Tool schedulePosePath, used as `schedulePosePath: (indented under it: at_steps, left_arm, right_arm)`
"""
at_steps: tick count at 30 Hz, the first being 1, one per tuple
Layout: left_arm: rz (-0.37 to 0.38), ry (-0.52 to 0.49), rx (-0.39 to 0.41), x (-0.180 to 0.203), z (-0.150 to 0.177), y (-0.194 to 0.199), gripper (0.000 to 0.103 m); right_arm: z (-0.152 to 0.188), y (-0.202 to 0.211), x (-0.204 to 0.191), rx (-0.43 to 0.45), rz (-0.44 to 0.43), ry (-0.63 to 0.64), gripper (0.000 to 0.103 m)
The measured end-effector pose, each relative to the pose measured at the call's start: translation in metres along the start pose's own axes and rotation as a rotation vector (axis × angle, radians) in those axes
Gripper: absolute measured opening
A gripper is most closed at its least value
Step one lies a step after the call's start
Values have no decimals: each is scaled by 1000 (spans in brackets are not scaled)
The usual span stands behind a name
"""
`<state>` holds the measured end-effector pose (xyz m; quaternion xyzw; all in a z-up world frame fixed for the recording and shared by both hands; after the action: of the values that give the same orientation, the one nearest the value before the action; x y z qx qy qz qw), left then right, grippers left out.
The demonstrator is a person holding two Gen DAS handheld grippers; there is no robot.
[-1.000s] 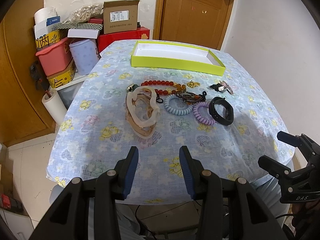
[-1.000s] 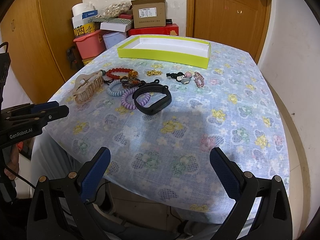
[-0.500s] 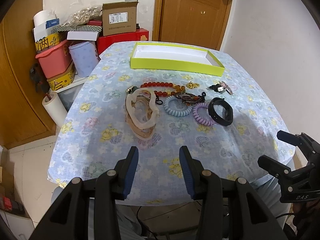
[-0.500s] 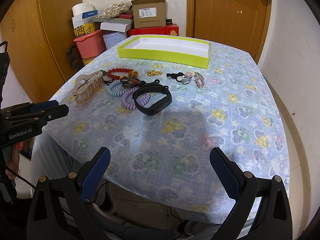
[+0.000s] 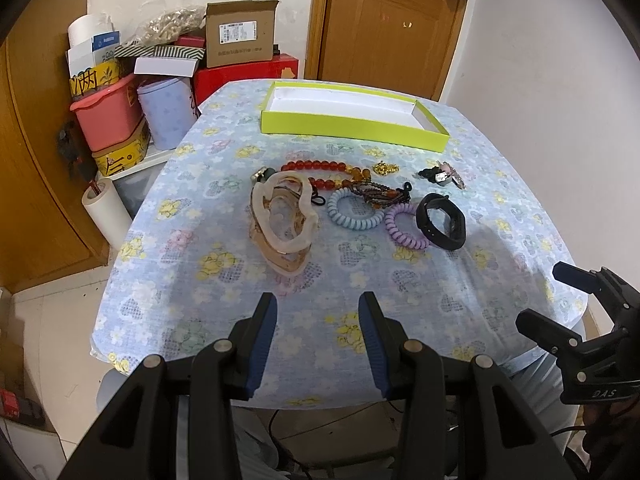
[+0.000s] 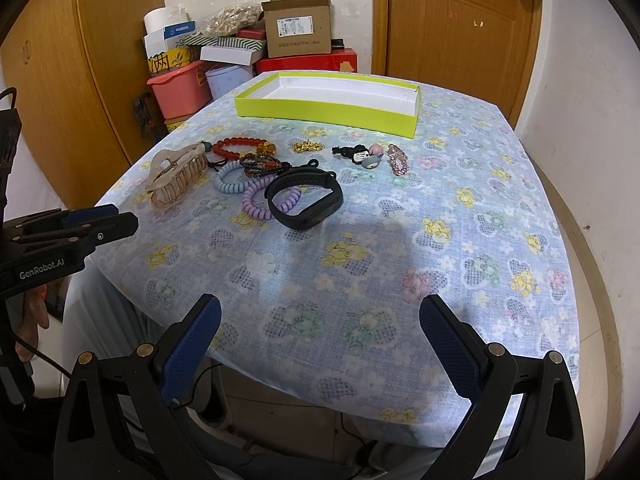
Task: Organize jewelry
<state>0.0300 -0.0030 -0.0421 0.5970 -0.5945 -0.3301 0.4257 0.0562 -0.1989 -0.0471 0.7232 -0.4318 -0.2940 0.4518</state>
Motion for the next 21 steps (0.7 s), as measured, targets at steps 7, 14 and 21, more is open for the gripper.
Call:
schedulePosePath:
  at_steps: [7,14,21]
  left_arm:
    - [1,10,7,-2,0,0,44]
    - [22,18,7,-3,-2,-1,44]
    - [2,29,24,-7,-6,-1,44]
  right_arm:
    - [0,0,0,0,-1,0,100]
    - [-1,-1,0,-3,-3,0,100]
    - [-4,-4,0,-2,-12,3,100]
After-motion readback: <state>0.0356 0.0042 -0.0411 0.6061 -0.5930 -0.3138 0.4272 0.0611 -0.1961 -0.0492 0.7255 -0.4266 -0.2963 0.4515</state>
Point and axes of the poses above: each gripper's, at about its wrist camera, not at the fingertips, and y roughly against the way its jaws point, x to its right, z to its underside, the point moved 5 cm from there along -y, roughly the way its jaws point, and after that the axes turned 14 degrees about -x, right-handed, at the moved point
